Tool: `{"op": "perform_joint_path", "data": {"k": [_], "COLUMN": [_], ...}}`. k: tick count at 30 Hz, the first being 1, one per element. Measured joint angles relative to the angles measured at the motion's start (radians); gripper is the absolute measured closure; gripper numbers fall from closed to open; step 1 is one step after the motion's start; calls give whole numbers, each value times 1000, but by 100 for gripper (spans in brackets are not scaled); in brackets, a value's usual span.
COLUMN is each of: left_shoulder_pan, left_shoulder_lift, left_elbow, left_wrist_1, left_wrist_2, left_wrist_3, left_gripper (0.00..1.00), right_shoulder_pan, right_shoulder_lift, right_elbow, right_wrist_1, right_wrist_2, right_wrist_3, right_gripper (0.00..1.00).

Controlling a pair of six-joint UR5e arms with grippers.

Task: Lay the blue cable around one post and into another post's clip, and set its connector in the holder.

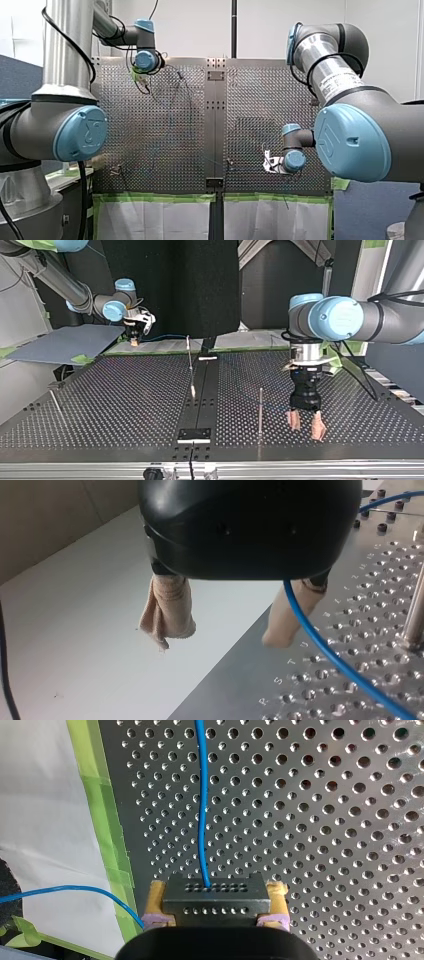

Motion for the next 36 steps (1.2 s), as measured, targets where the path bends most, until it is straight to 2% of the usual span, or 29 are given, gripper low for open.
{"op": "perform_joint_path", "data": {"k": [4,9,18,26,32,36], "left_shoulder_pan": [8,13,28,21,2,-3], "left_shoulder_lift": [-12,-54,-79,-84,-126,-145], "left_elbow": [7,29,32,26,2,0], "left_wrist_1": [1,3,8,4,2,3], "left_wrist_2": [13,32,32,20,28,31], "left_wrist_3": [0,0,1,24,61,65], "left_gripper": [0,0,0,0,0,0], "right_shoulder_pan": [0,0,1,0,0,-2], "right_shoulder_lift": [0,2,4,6,7,8], "right_elbow": [0,0,0,0,0,0], "right_wrist_1": [0,0,-3,-7,-7,-7], "right_wrist_2": [0,0,0,0,0,0], "right_wrist_3": [0,0,-2,-2,-2,-1], "right_gripper": [77,77,77,77,77,77]}}
